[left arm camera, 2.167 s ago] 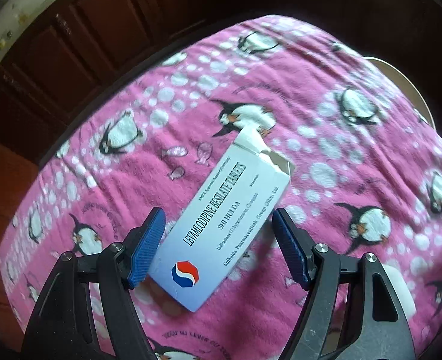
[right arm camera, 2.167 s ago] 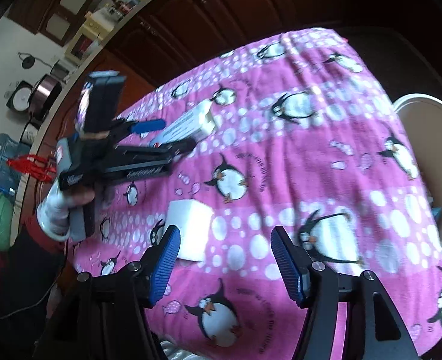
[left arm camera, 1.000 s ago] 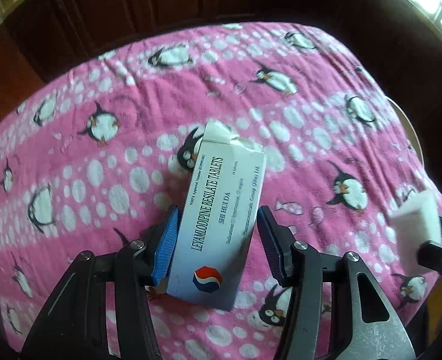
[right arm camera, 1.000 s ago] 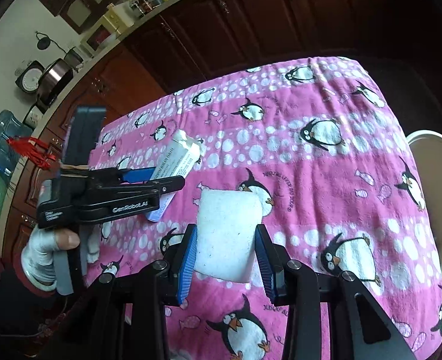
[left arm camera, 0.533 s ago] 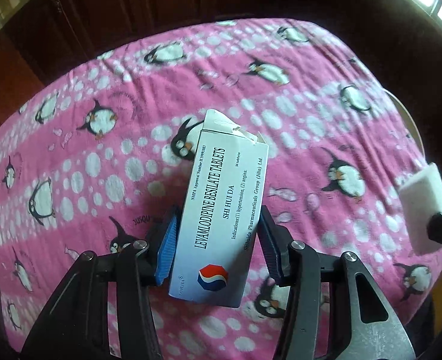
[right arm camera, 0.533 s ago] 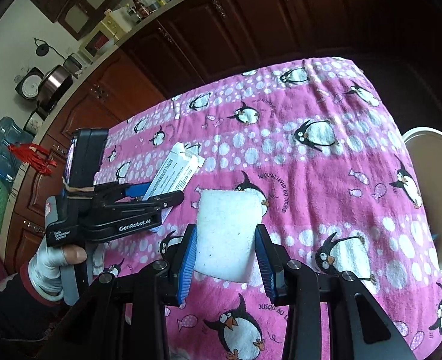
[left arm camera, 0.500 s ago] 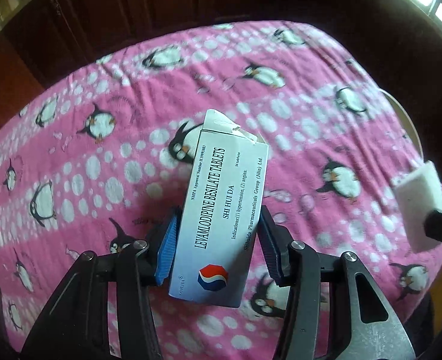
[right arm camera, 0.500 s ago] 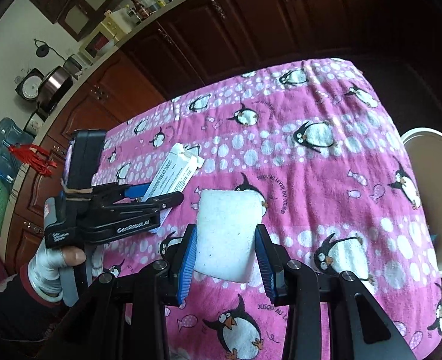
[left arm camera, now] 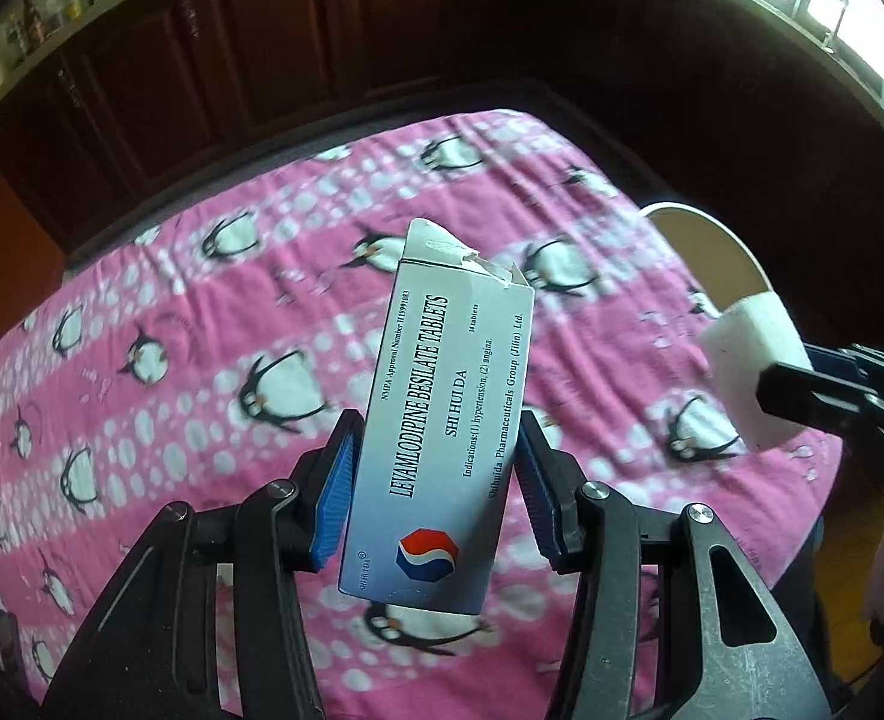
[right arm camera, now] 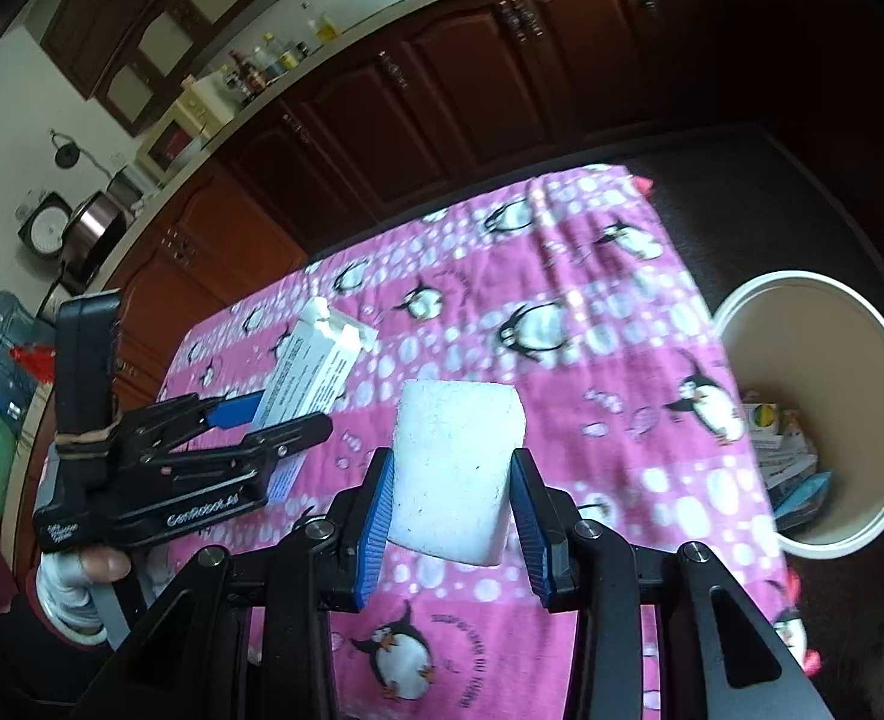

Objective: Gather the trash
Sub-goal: 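Carry tablet box and foam block over the white bucket and open both tools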

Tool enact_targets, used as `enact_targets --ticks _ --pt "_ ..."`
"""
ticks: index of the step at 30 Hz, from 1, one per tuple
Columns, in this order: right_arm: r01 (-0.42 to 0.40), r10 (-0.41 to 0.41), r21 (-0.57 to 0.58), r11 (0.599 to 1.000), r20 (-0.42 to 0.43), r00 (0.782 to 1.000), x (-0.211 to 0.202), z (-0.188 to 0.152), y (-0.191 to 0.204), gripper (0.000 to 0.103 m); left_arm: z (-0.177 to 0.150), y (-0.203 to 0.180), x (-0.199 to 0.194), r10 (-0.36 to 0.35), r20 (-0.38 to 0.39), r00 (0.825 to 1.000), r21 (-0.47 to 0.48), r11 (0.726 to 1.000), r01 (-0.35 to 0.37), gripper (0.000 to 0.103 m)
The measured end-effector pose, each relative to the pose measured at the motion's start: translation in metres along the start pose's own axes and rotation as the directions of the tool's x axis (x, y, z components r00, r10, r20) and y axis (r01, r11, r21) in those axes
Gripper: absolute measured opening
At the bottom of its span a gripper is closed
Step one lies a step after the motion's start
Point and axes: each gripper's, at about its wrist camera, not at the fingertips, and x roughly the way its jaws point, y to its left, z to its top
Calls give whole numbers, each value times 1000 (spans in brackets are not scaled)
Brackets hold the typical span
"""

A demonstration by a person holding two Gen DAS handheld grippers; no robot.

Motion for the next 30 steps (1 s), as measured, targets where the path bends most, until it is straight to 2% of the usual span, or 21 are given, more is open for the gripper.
enact_targets --ticks 8,17,25,30 --pt "47 -49 50 998 42 998 -25 2 -33 37 16 -37 -4 -47 19 999 51 998 46 48" --pt "156 -168 147 977 73 983 -56 4 -93 37 36 -89 9 -138 7 990 112 984 136 48" --pt "243 -260 245 939 37 965 -59 0 -151 37 59 -136 42 -242 -59 968 121 961 248 48" --pt "277 -294 280 919 19 956 -54 0 -174 37 70 -160 64 -277 -85 957 105 953 285 48"
